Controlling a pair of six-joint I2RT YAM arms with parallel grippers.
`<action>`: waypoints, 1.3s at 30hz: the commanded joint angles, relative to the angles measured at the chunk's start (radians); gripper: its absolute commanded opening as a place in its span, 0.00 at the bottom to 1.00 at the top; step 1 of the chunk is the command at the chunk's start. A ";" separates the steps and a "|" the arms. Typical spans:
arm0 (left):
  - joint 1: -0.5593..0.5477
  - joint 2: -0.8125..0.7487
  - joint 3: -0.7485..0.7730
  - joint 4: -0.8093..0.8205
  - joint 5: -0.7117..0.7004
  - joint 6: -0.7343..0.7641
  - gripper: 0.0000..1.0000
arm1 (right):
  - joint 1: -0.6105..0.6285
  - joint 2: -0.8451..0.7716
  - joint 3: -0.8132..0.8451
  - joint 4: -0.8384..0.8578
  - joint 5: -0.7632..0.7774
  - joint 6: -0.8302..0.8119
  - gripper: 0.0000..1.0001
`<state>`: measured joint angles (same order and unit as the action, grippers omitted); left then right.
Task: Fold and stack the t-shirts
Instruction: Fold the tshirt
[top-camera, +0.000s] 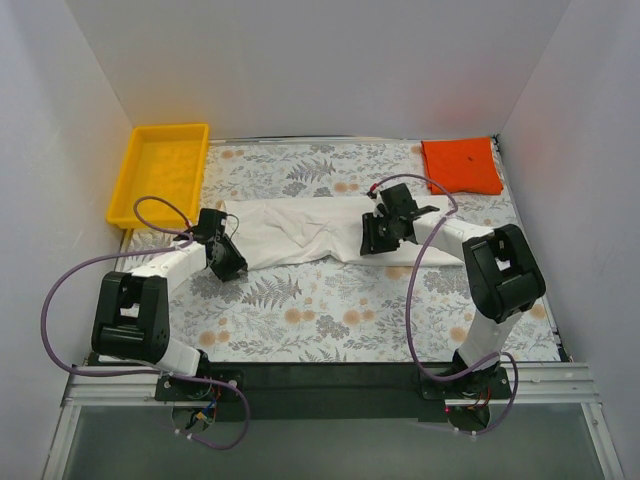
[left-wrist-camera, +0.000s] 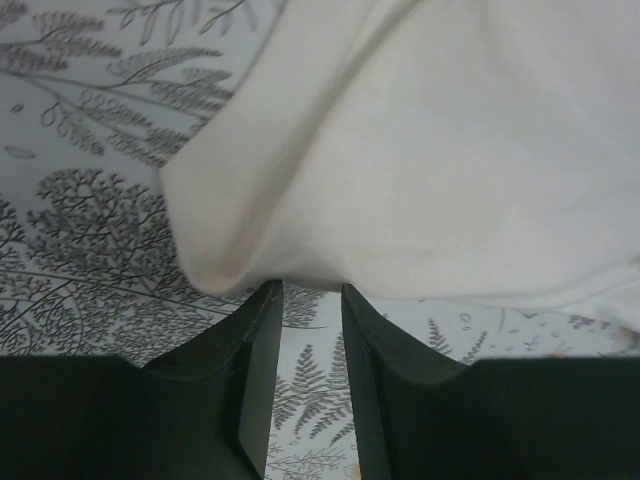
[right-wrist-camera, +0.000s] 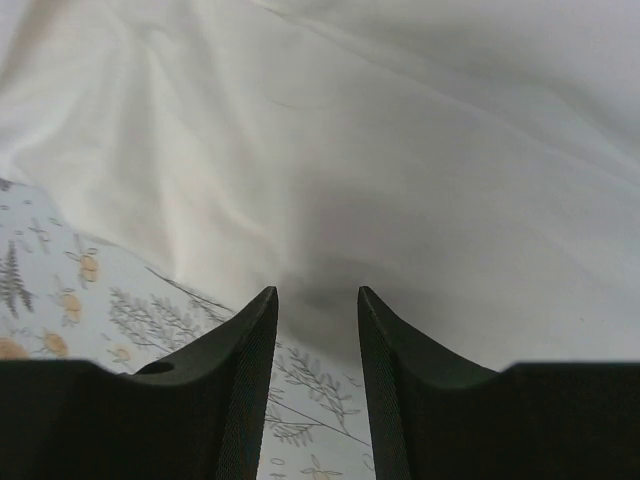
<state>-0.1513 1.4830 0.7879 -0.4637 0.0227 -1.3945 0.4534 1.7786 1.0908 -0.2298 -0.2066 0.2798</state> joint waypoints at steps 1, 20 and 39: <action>0.028 -0.038 -0.042 -0.007 -0.090 0.017 0.29 | -0.033 -0.051 -0.064 -0.062 0.116 -0.037 0.39; 0.165 -0.121 0.088 -0.055 0.072 0.006 0.42 | -0.139 -0.209 -0.215 -0.149 0.098 -0.039 0.39; -0.108 0.377 0.528 0.188 0.123 -0.115 0.26 | -0.139 -0.162 -0.175 -0.154 0.099 -0.039 0.38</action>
<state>-0.2573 1.8172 1.2568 -0.3317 0.1211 -1.4868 0.3180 1.6016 0.8886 -0.3500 -0.1146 0.2543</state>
